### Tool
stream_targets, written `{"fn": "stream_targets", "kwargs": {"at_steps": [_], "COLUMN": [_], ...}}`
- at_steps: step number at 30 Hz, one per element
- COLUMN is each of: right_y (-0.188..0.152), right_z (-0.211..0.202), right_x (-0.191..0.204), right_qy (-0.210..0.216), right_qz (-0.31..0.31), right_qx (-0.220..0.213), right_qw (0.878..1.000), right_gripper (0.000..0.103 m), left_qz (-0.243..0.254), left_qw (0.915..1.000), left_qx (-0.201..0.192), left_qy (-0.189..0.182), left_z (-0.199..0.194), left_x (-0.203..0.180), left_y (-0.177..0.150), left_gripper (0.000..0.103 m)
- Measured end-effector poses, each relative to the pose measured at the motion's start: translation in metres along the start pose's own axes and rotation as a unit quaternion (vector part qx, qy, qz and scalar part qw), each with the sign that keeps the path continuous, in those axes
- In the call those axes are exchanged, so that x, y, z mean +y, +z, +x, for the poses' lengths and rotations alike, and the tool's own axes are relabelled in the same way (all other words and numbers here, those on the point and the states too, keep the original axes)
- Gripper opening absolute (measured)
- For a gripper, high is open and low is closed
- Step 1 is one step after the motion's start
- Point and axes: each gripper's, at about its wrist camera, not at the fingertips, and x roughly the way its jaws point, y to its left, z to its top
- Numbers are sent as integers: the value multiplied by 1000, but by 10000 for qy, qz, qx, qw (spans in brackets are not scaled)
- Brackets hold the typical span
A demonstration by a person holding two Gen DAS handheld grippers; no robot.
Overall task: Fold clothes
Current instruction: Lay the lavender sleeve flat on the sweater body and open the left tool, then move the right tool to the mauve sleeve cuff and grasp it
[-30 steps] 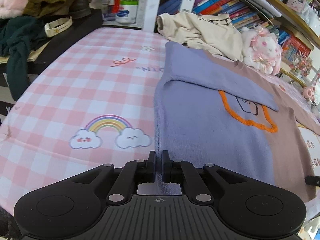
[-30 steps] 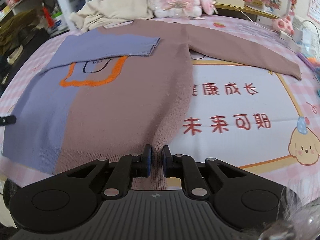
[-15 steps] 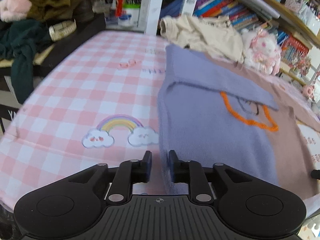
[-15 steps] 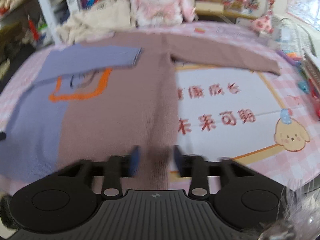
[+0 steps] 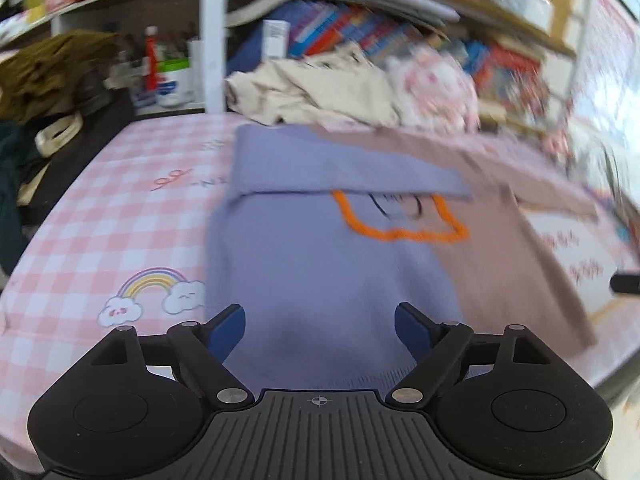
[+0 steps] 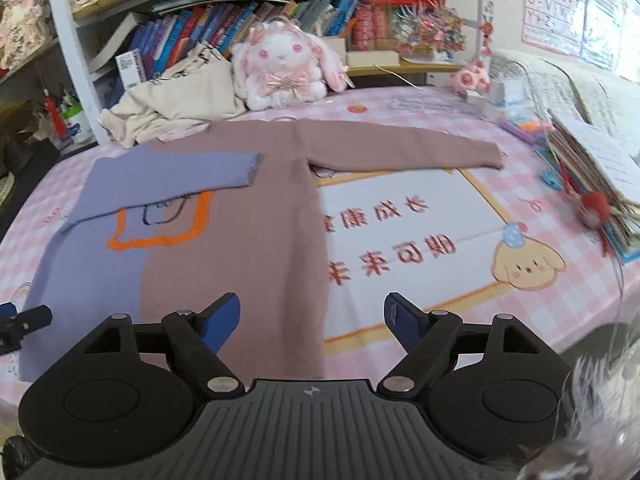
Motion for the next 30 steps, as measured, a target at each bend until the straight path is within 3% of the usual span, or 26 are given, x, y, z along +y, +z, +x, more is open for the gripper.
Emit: {"fn": "stream_targets", "kwargs": {"at_steps": [7, 19, 23, 27, 30], "right_y": [6, 59, 88, 115, 133], "right_z": [9, 69, 95, 123, 140], "right_x": [-24, -93, -132, -174, -202], "right_qy": [-134, 343, 482, 514, 470], "right_qz": [209, 18, -29, -120, -179], "right_qx": [47, 69, 85, 195, 288], "right_qw": [9997, 9994, 9988, 9984, 9983], "right_gripper": [80, 80, 80, 78, 77], "left_qz": [-158, -805, -1300, -1997, -2240], "left_qw": [9999, 9941, 9867, 9707, 9594], "left_qx": [-33, 52, 158, 257, 164], "left_qy": [-57, 724, 966, 1314, 1704], "left_z": [5, 27, 36, 38, 28], "left_x": [-11, -57, -81, -100, -119], "left_y": [1, 19, 24, 17, 10], "left_gripper": [88, 89, 89, 88, 88]}}
